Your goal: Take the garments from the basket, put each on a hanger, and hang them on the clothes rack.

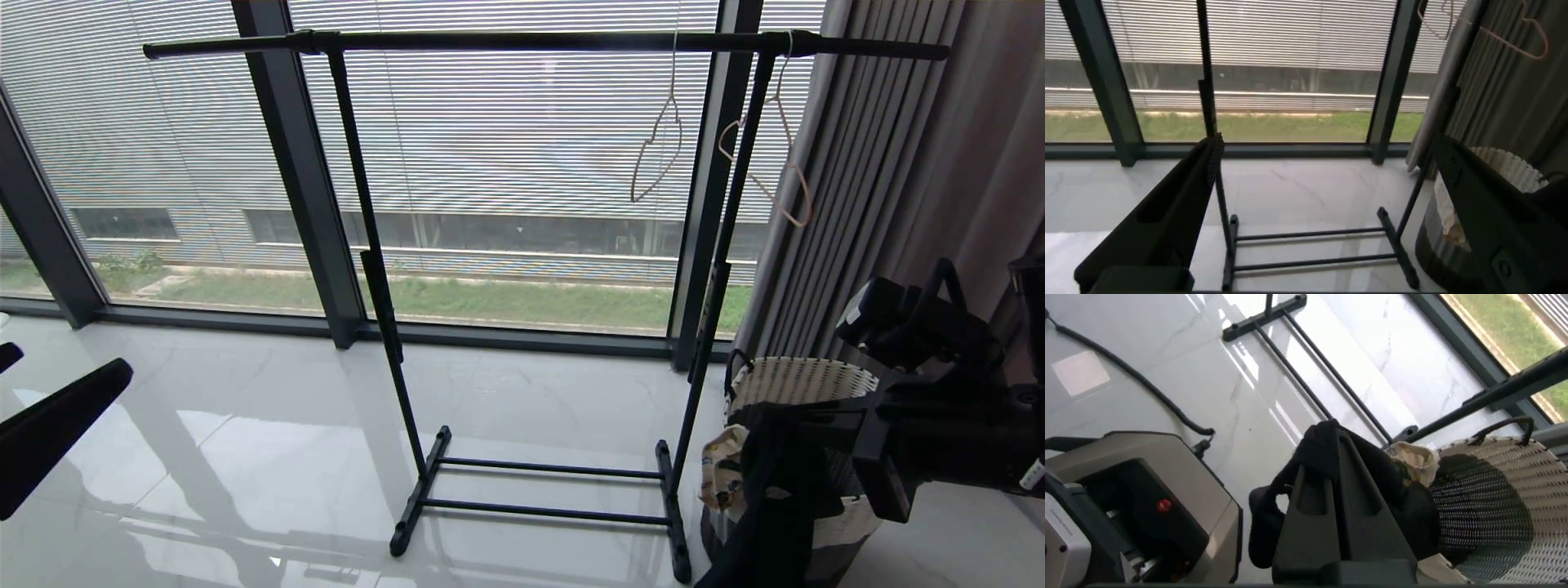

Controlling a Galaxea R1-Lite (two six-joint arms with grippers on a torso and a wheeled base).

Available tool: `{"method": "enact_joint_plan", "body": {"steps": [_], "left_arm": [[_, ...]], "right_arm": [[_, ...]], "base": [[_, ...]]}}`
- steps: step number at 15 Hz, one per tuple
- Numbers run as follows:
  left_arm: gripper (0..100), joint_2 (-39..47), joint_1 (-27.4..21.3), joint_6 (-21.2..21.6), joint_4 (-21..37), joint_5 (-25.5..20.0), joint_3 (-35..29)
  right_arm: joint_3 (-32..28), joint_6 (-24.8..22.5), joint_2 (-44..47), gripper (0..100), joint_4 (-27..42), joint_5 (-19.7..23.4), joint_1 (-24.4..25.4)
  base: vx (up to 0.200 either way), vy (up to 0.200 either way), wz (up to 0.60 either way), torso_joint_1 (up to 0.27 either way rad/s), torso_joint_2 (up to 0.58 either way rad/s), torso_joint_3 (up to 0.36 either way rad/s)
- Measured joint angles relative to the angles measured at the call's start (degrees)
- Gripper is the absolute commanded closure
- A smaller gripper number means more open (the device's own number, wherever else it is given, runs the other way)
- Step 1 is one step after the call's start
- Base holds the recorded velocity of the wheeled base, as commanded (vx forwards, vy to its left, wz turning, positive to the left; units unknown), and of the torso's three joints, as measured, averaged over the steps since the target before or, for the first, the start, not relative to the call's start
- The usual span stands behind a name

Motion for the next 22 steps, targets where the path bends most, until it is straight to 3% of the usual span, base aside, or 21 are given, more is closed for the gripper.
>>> {"method": "enact_joint_plan", "body": {"steps": [3, 5, 7, 10, 14, 18, 22], "left_arm": [[0, 18.41, -15.06, -0.77, -6.13, 1.94, -5.29], [0, 28.98, -23.82, -3.56, -7.92, 2.95, -8.48], [0, 38.34, -31.54, -8.57, -10.87, 3.85, -10.85], [0, 50.88, -39.45, -11.58, -18.63, 8.25, -13.25], [0, 61.89, -42.48, -12.26, -21.55, 10.25, -15.79], [0, 68.86, -40.05, -12.34, -21.69, 9.68, -17.49], [0, 74.67, -38.57, -12.18, -21.69, 6.21, -18.03]], "right_arm": [[-0.04, 0.05, 0.80, 100, -3.24, -0.06, 1.24], [-0.34, 0.09, 2.36, 100, -7.84, -0.11, 2.60], [-1.17, 0.22, 4.24, 100, -10.45, -0.22, 4.06], [-1.44, 0.29, 6.03, 100, -10.89, -0.11, 6.75], [-1.55, 0.33, 8.11, 100, -13.87, -0.09, 9.44], [-1.79, 0.33, 8.77, 100, -14.03, 0.00, 11.58], [-3.29, 0.35, 8.57, 100, -13.98, 0.00, 12.47]], "base": [[0.000, 0.000, 0.00, 0.000, 0.00, 0.000], [0.000, 0.000, 0.00, 0.000, 0.00, 0.000], [0.000, 0.000, 0.00, 0.000, 0.00, 0.000], [0.000, 0.000, 0.00, 0.000, 0.00, 0.000], [0.000, 0.000, 0.00, 0.000, 0.00, 0.000], [0.000, 0.000, 0.00, 0.000, 0.00, 0.000], [0.000, 0.000, 0.00, 0.000, 0.00, 0.000]]}}
